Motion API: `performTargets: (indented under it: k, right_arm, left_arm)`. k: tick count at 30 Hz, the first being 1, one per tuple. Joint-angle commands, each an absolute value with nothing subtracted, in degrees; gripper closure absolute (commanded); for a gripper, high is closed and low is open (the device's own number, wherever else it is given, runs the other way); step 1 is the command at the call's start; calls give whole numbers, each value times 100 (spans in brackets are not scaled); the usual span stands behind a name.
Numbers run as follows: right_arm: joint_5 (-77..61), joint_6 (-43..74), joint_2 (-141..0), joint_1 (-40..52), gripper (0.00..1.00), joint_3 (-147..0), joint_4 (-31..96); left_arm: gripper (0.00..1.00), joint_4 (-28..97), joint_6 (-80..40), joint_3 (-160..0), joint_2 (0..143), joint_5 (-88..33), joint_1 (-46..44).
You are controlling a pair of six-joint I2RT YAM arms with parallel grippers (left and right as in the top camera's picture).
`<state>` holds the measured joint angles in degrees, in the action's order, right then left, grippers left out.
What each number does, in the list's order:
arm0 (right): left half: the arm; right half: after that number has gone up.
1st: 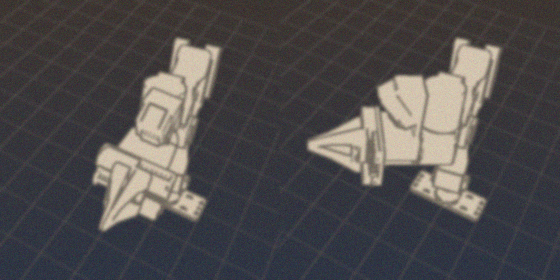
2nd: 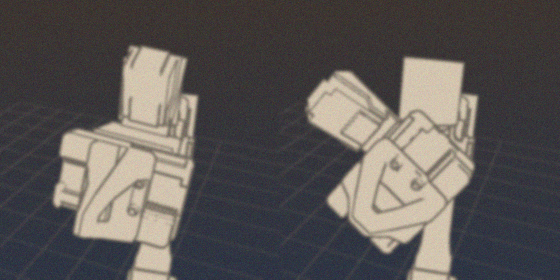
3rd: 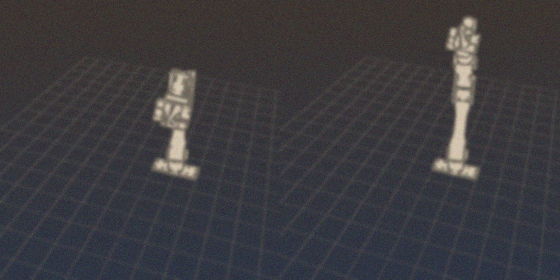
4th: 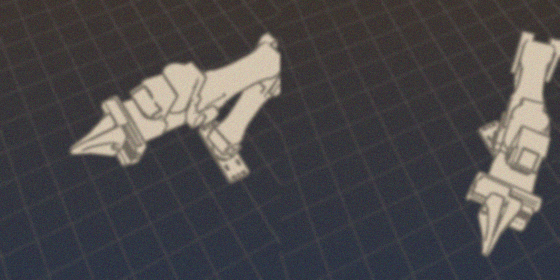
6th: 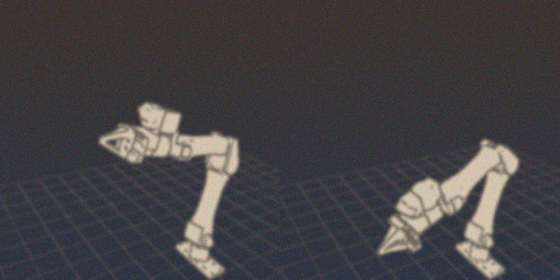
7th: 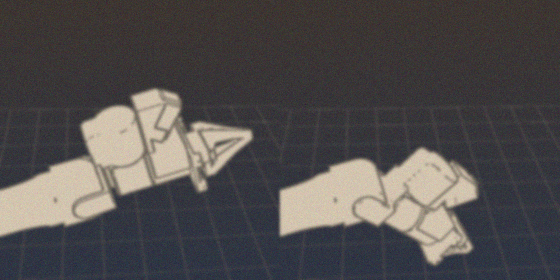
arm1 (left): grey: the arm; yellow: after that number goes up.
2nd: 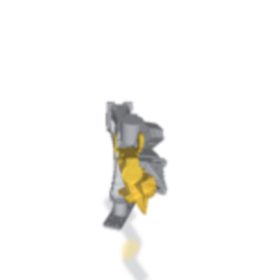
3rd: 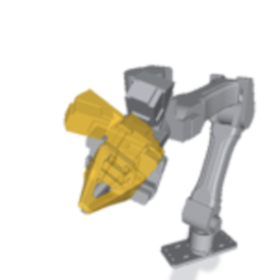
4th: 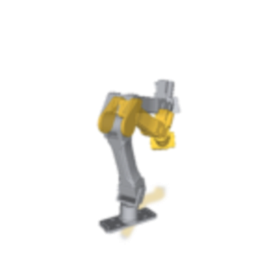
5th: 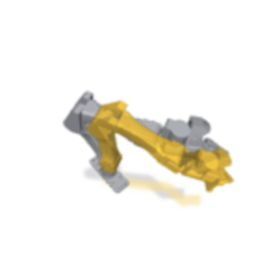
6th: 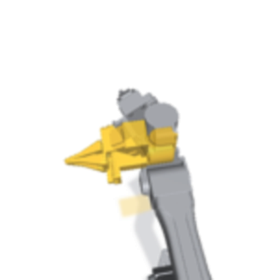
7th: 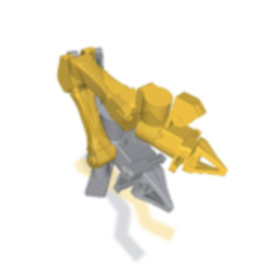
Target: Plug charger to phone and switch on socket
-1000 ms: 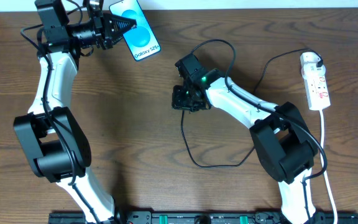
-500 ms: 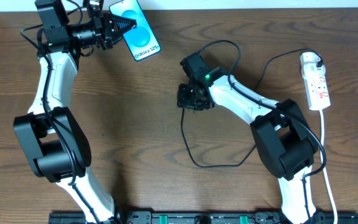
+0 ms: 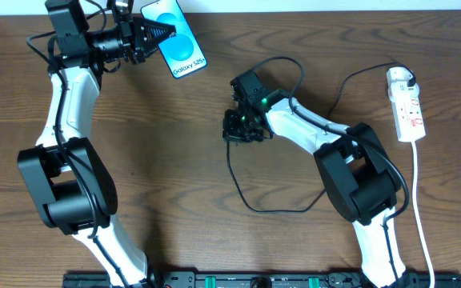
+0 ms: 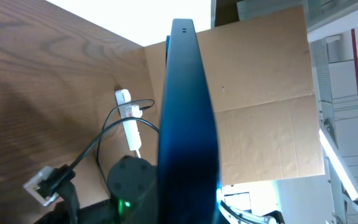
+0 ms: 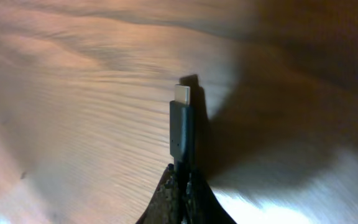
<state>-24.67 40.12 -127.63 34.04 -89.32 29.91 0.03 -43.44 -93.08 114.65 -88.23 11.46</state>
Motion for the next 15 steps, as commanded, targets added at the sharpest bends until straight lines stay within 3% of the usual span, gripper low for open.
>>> performTargets:
  k: [1, 4, 7, 15]
  right_arm:
    - [-3767, 2329, -12814, 3030, 99, -8906, 2729]
    - [-5299, 967, -12193, 2624, 99, -8910, 2961]
    - [-5881, 467, -11535, 2349, 99, -8910, 3474]
    - [-6217, 34, -10359, 2145, 99, -8910, 4565]
  left_arm:
    - [93, -5, -4300, -9323, 11380, -9006, 1144]
    - [93, -5, -4351, -9323, 11380, -9008, 1098]
    - [93, -8, -4355, -9323, 11378, -9008, 952]
    - [93, -54, -4353, -9323, 11380, -9004, 423]
